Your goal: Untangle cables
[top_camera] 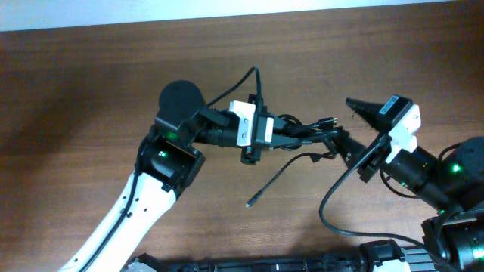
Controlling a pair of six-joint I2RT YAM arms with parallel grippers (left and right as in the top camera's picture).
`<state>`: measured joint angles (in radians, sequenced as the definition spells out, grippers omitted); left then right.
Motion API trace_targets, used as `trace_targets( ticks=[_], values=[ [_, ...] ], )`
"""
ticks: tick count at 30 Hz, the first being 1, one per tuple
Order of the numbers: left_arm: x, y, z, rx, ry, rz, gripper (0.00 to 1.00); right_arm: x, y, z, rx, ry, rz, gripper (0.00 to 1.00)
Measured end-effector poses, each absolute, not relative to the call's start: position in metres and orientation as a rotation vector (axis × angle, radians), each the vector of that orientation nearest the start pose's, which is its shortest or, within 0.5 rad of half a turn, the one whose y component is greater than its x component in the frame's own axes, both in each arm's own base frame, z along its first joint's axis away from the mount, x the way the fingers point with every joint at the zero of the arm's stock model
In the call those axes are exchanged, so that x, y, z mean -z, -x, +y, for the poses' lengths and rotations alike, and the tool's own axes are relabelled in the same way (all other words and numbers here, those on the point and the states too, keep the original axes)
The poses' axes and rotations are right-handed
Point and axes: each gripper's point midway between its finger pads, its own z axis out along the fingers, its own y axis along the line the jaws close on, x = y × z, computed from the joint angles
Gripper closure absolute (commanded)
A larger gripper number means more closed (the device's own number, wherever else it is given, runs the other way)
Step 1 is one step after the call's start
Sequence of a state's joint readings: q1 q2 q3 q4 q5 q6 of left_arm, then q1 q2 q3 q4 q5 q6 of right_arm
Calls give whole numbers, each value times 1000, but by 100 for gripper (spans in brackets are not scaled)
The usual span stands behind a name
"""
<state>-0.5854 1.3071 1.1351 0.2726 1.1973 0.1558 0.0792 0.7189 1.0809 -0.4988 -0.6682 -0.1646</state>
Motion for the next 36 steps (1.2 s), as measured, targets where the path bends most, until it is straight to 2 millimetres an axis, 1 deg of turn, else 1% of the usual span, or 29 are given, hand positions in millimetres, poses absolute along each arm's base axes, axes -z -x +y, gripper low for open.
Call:
trace_targets(
  ticks=[1,2,4,5,6,8,9,10,11,16,19,20,22,25,27,28,30,36],
  values=[
    [-399,-193,-322,1202,-1418,874,100,-401,-225,127,-522,695,1558,96],
    [-399,-192,-323,1203,-1419,873,94,-402,-223,129,-534,707,1552,96],
    [-399,-191,-324,1206,-1418,874,89,-402,-220,132,-551,726,1542,96],
    [-400,-191,-324,1207,-1418,874,84,-402,-220,133,-555,730,1540,96],
    [-400,-190,-324,1211,-1418,877,67,-402,-220,133,-557,732,1540,96],
    [-400,-189,-324,1215,-1424,869,48,-402,-220,133,-558,731,1540,96],
    [-399,-188,-324,1219,-1427,868,34,-402,-220,132,-554,729,1541,96],
    [-399,-186,-324,1222,-1431,863,3,-402,-221,131,-547,723,1545,96],
    [-400,-185,-324,1226,-1433,860,1,-402,-222,130,-541,717,1549,96],
    [-399,-183,-324,1234,-1441,854,1,-399,-233,120,-477,654,1584,96],
    [-401,-185,-323,1246,-1428,870,1,-398,-237,115,-446,626,1598,96],
    [-403,-190,-320,1253,-1408,898,1,-397,-238,113,-437,617,1602,96],
    [-404,-207,-312,1265,-1340,994,1,-397,-240,111,-424,606,1606,96],
    [-405,-243,-293,1297,-1164,1195,1,-398,-241,110,-414,600,1602,96],
    [-405,-257,-284,1335,-1071,1288,1,-399,-240,110,-418,603,1600,96],
    [-405,-258,-283,1368,-1038,1326,1,-399,-240,111,-422,607,1598,96],
    [-405,-255,-286,1417,-1016,1361,1,-400,-239,112,-430,615,1593,96],
    [-408,-244,-295,1488,-1013,1380,1,-401,-234,119,-473,651,1573,96]
  ],
)
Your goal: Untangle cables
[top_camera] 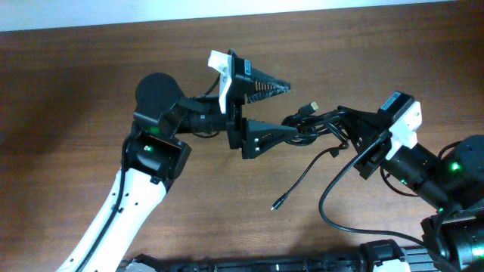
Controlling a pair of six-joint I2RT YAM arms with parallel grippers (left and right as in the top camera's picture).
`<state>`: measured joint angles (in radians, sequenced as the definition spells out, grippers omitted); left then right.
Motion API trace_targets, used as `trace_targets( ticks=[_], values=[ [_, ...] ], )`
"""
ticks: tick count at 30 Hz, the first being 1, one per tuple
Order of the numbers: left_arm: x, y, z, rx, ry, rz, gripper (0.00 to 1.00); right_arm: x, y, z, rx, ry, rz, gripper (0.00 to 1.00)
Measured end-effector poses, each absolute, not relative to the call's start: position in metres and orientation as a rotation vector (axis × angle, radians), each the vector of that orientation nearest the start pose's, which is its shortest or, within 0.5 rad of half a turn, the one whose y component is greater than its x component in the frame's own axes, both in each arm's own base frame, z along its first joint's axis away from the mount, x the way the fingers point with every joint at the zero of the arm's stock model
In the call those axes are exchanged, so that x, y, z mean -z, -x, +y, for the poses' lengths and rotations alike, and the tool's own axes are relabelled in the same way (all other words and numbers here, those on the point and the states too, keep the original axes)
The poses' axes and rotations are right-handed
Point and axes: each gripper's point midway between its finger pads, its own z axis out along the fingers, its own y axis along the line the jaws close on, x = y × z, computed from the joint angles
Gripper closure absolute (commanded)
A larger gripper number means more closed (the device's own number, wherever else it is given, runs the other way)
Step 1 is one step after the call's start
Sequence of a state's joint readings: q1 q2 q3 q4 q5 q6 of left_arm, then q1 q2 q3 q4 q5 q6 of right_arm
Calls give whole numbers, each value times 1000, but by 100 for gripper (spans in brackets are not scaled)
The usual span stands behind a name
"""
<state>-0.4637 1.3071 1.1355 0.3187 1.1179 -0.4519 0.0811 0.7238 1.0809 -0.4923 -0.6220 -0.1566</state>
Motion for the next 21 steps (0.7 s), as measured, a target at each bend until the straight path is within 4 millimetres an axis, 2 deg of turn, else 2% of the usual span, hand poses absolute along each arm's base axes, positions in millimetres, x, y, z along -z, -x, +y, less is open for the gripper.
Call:
trace_targets(
  ticks=[2,4,5,7,9,17,19,21],
  values=[
    [-408,-244,-295,1494,-1010,1386,9,-401,-233,120,-477,654,1572,96],
    [-408,-244,-295,1499,-1006,1390,22,-401,-233,121,-479,657,1571,96],
    [-407,-244,-295,1503,-1003,1395,25,-401,-233,121,-480,657,1571,96],
    [-407,-244,-295,1506,-1002,1396,26,-402,-233,121,-479,657,1571,96],
    [-407,-244,-295,1505,-1003,1395,20,-402,-233,121,-479,657,1571,96],
    [-407,-237,-300,1528,-1027,1389,10,-404,-233,121,-475,658,1558,96],
    [-407,-232,-303,1539,-1041,1383,11,-405,-233,121,-474,658,1555,96],
    [-407,-228,-306,1547,-1053,1378,22,-405,-233,121,-474,658,1555,96]
  ],
)
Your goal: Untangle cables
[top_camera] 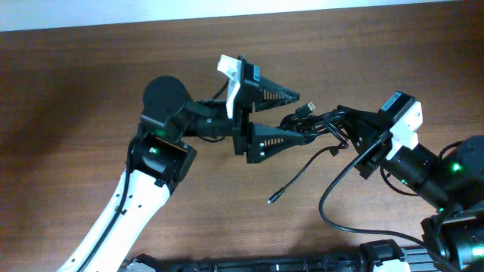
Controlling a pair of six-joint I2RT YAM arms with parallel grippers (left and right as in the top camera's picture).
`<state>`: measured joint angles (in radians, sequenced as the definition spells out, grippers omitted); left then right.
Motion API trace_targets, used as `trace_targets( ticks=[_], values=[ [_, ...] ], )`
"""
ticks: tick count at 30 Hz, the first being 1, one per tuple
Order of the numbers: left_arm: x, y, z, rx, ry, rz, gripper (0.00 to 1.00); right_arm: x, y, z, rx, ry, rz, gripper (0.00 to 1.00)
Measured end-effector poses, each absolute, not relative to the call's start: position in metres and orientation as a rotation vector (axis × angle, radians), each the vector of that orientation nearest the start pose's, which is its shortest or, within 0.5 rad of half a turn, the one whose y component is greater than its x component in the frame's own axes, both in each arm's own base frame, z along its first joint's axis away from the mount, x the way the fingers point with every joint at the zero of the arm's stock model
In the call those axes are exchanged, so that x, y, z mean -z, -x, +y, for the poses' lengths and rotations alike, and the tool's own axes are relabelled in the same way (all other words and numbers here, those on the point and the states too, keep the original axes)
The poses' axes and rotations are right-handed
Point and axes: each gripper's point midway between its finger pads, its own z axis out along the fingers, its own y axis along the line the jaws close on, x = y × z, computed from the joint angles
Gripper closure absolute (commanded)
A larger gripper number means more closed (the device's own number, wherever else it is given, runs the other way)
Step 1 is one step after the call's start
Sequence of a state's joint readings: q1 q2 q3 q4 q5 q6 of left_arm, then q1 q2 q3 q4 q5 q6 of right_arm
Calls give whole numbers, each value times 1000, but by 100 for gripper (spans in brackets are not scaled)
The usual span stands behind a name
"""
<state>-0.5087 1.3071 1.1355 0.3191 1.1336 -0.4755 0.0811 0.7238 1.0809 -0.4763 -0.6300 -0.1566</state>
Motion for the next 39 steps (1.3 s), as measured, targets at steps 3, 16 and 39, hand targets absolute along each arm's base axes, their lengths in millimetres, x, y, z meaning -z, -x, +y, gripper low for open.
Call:
trace_targets(
  ticks=[3,16,39],
  values=[
    [-408,-227,-306,1543,-1065,1366,40,-405,-233,121,-474,658,1554,96],
    [-411,-226,-306,1532,-1076,1336,91,-405,-233,121,-473,658,1553,96],
    [-360,-308,-289,1236,-620,1722,100,-405,-233,123,-489,669,1552,96]
  ],
)
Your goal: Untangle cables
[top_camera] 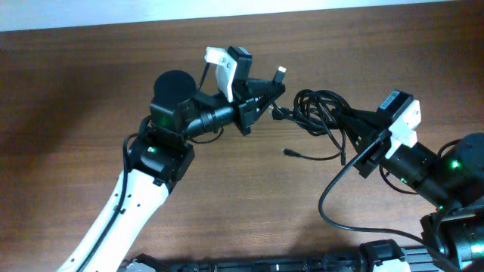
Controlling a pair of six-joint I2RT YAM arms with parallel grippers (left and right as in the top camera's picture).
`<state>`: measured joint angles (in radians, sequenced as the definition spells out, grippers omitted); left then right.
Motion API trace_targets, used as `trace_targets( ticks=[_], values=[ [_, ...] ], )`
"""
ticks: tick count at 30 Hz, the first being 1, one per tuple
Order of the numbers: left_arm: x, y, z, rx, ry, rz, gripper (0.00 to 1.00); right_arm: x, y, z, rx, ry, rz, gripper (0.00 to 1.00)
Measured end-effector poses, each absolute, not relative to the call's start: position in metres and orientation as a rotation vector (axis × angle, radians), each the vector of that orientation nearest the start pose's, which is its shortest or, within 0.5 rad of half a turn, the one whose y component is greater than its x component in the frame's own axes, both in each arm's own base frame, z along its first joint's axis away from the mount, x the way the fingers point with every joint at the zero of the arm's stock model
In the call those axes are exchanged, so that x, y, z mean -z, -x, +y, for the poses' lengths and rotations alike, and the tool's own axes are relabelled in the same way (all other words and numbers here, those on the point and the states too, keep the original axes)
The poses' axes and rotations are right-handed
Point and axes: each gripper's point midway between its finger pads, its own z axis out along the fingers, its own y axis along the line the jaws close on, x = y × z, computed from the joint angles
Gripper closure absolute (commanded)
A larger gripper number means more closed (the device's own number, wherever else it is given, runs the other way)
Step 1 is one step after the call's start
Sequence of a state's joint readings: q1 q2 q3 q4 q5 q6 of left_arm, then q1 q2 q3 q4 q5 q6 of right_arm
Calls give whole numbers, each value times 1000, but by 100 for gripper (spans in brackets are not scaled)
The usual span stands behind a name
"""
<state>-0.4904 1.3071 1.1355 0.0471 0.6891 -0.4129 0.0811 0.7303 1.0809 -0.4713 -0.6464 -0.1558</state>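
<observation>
A tangle of black cables lies in loops on the brown table between my two arms. My left gripper reaches in from the left, its fingers together on a strand at the tangle's left edge; a light-tipped connector sticks up just above the fingertips. From the right, my right gripper is shut on the tangle's right side. One loose cable end trails out over the table below the loops. A thick black cable curves down from the right gripper.
The left arm's white link crosses the lower left. The right arm's base fills the lower right corner. A black bar runs along the front edge; a pale wall strip borders the far edge.
My left gripper was open wide around the tangle's left end; it is now shut on a strand there and sits higher. The loops have spread and the loose end lies closer to them.
First my left gripper was shut on the bunched cables while the right one stood open beside them. Then the right was shut on the bunch and the left was open wide, drawn back. The left then straddled the bunch's left end, and now holds a strand.
</observation>
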Motion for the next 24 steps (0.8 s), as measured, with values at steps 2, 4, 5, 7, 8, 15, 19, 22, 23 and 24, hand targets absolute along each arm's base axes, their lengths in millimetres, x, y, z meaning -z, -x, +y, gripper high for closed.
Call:
trace_targets(
  ticks=[2,4,5,7,8,15,19,22,23,24],
  values=[
    [-354,-312,-286,1222,-581,1760,98,-405,-233,123,-492,670,1553,96],
    [-353,-315,-285,1213,-561,1771,92,-405,-233,123,-493,669,1553,96],
    [-353,-315,-285,1212,-554,1774,89,-405,-233,123,-493,669,1553,96],
    [-352,-317,-284,1206,-539,1782,81,-405,-233,123,-493,669,1553,96],
    [-351,-318,-283,1200,-534,1784,66,-405,-233,123,-493,669,1552,96],
    [-344,-320,-281,1186,-509,1820,1,-405,-233,123,-492,668,1553,96],
    [-349,-325,-273,1192,-511,1795,1,-405,-233,123,-492,668,1553,96],
    [-372,-324,-267,1231,-574,1681,1,-405,-233,123,-491,667,1553,96],
    [-377,-322,-267,1243,-596,1651,1,-405,-233,123,-492,667,1554,96],
    [-386,-317,-268,1264,-639,1602,1,-405,-233,123,-490,666,1553,96]
  ],
)
